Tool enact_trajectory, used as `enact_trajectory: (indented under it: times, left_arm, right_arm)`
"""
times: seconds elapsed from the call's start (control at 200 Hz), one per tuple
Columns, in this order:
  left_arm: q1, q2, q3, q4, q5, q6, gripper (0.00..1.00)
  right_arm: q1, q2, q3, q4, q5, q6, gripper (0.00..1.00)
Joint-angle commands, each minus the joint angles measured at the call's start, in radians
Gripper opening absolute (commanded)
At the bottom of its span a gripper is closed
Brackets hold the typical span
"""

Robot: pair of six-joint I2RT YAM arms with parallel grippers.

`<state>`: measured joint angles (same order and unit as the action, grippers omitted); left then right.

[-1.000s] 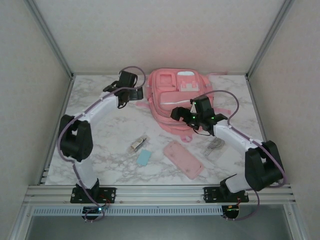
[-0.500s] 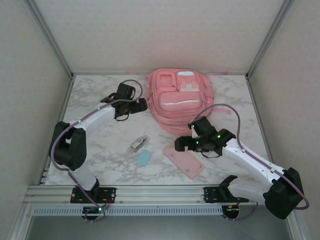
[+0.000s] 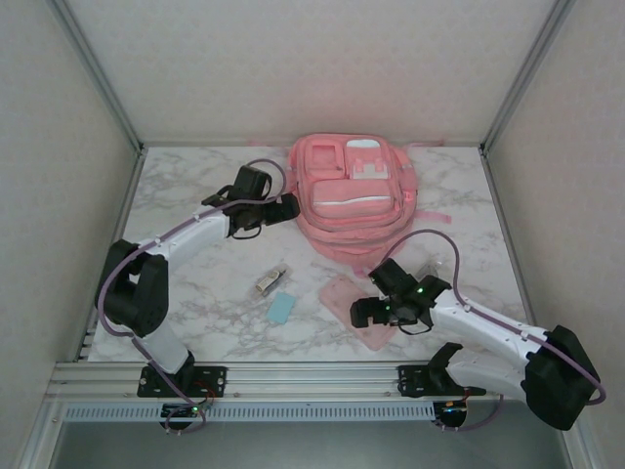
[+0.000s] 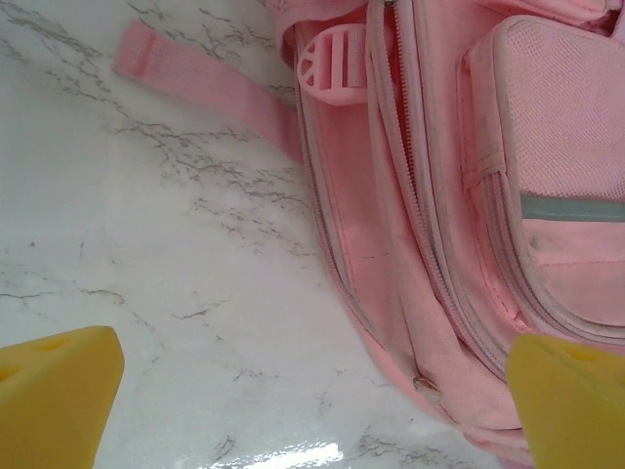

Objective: Pack books, pencil case, and school supplies into a backpack

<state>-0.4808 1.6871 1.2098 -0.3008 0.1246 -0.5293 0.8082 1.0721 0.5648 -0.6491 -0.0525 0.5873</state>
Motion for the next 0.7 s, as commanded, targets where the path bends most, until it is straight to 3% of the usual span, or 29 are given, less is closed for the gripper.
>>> enact_trajectory:
  times: [0.0, 0.195, 0.375, 0.511, 0.696]
  left_arm:
    - [-0.012, -0.045, -0.013, 0.030, 0.023, -0.024, 1.00]
    - [-0.013, -0.060, -0.017, 0.029, 0.026, -0.027, 1.00]
    - [-0.013, -0.070, -0.024, 0.018, 0.026, -0.021, 1.00]
    - [-0.013, -0.087, -0.033, 0.008, 0.014, -0.012, 1.00]
    - [-0.013, -0.104, -0.046, 0.002, 0.001, -0.003, 1.00]
  right_arm:
    - [0.082, 0.030, 0.027, 0.029, 0.014, 0.041, 0.99]
    - [0.233, 0.150, 0.118, -0.026, 0.148, 0.058, 0.99]
    - [0.304, 0.323, 0.230, -0.082, 0.308, 0.048, 0.99]
    - [0.340, 0.441, 0.276, -0.066, 0.312, 0.034, 0.99]
    - [0.341, 0.483, 0.255, -0.022, 0.271, 0.028, 0.99]
